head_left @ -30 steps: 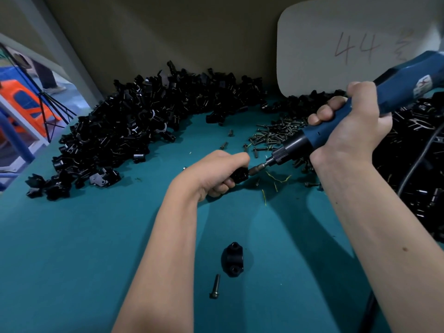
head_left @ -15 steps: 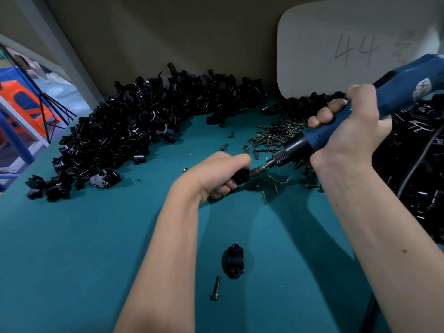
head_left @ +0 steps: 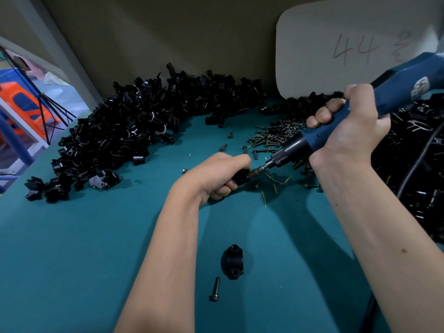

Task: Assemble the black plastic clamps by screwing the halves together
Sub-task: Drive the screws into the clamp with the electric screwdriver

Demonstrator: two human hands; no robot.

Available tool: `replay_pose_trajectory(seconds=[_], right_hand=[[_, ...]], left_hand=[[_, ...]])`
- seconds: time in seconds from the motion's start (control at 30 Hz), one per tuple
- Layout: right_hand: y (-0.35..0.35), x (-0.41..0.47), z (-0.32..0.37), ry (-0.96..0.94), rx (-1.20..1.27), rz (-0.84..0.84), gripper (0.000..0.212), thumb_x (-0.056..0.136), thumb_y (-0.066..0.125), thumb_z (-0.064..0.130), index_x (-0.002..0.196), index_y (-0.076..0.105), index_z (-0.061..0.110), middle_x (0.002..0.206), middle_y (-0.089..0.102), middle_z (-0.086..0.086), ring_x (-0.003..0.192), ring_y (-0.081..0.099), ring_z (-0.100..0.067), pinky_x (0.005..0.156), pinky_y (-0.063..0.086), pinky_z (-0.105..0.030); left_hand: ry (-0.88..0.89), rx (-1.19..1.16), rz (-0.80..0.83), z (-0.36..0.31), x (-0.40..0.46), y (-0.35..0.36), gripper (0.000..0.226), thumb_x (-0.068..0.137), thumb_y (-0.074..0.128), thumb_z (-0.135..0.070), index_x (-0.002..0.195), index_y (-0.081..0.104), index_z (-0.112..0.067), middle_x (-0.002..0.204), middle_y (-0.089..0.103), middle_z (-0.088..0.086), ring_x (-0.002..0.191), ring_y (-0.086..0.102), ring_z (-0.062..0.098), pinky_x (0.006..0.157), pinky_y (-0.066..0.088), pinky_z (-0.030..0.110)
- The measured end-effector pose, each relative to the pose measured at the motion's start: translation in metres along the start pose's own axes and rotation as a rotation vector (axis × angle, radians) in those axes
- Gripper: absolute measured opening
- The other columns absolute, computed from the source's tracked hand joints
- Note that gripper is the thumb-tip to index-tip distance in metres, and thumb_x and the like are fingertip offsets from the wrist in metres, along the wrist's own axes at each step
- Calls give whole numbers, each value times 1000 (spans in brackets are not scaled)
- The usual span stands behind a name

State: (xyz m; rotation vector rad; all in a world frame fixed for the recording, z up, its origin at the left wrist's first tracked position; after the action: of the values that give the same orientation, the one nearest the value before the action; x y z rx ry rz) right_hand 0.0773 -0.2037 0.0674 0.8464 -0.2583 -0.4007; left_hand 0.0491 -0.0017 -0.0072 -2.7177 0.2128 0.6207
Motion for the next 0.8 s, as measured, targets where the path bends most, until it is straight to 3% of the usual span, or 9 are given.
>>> replay_pose_trajectory(seconds=[0.13,0.33,0.53,0.67,0.8], right_hand=[[0,-1,1,12,4,12,17,89,54,1,92,40,11,58,44,-1,46,40,-16,48,37,-28],[8,-2,4,-7,-4,68,19,87,53,0,94,39,10,59,42,-3,45,38,-17,50,36,-28],[2,-1,3,14,-7,35,17,87,54,1,87,41,11,59,43,-2,46,39,-16,49,36,-28],[3,0,5,20,5,30,17,87,55,2,85,41,12,59,43,-2,46,39,-16,49,36,-29],[2,1,5,43,18,27,19,90,58,6,98,42,11,62,44,-1,49,40,-16,50,37,-29]], left_hand=[[-20,-9,20,3,0,0,24,83,53,-36,65,41,-25,49,33,-6,37,20,10,44,17,14],[-37,-33,63,3,-1,2,21,71,54,-39,62,43,-24,52,29,-5,38,19,9,41,16,12],[-9,-40,26,3,-1,1,30,91,53,-32,63,43,-24,52,31,-6,39,18,9,40,16,12],[25,-72,46,0,-4,2,27,83,56,-37,60,46,-25,54,31,-5,42,17,10,41,15,13],[83,-41,33,-1,-3,1,36,94,54,-36,61,52,-25,51,37,-4,40,19,11,41,14,14]])
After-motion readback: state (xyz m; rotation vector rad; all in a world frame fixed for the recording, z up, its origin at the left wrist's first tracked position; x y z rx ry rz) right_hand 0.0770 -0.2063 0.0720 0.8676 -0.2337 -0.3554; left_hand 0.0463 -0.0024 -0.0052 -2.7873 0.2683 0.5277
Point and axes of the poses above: each hand's wrist, its own x-axis towards the middle knuckle, its own y-axis out of the palm, z = x × y, the point moved 6 cm from there along x, towards the middle knuckle
